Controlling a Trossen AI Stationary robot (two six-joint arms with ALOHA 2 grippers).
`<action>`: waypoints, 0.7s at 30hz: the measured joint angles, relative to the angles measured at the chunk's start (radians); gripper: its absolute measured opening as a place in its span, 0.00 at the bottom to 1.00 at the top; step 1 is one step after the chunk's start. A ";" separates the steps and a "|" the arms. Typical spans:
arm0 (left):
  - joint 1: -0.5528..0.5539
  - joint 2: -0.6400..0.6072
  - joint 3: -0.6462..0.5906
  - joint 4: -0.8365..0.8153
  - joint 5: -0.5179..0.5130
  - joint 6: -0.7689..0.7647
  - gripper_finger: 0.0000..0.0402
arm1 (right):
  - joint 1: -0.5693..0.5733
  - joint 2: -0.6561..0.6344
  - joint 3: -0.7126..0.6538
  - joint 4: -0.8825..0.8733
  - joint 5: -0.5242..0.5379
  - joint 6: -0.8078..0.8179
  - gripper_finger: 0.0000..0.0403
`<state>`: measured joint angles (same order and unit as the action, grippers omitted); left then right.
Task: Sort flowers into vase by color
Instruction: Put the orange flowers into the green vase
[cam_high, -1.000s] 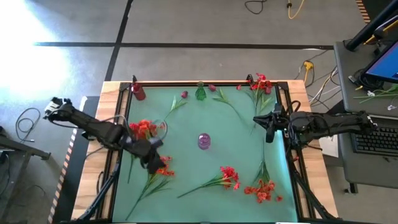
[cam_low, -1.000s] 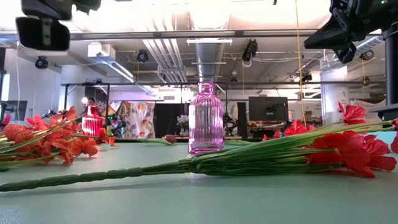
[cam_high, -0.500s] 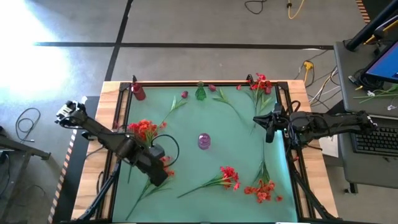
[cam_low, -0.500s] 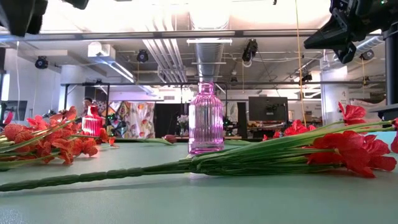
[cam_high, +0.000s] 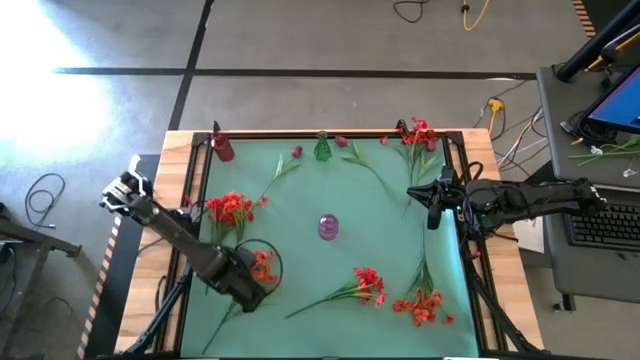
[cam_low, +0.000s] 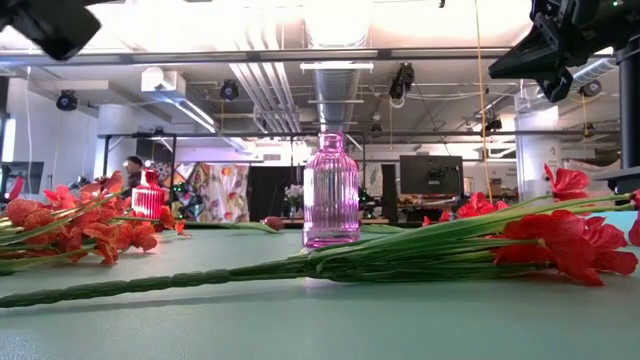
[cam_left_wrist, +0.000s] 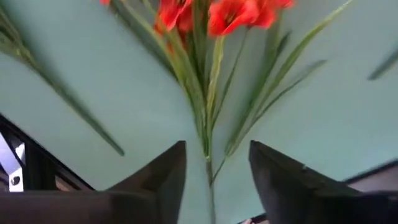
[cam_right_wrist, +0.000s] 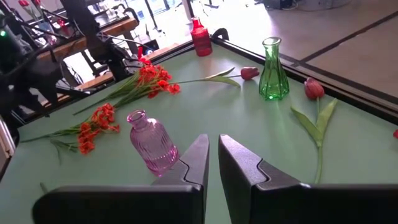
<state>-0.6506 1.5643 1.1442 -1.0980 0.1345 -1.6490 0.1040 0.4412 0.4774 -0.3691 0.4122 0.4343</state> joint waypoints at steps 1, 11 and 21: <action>-0.011 0.012 0.000 0.002 0.000 -0.020 0.47 | 0.000 0.000 0.000 0.000 0.000 0.000 0.07; -0.096 0.106 0.000 0.029 0.040 -0.153 0.68 | 0.000 0.000 0.000 0.000 0.000 0.000 0.07; -0.108 0.175 0.000 0.090 0.032 -0.168 0.68 | 0.000 0.000 0.002 0.000 0.000 0.000 0.07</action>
<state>-0.7586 1.7397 1.1446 -1.0082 0.1665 -1.8172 0.1040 0.4416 0.4789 -0.3695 0.4122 0.4347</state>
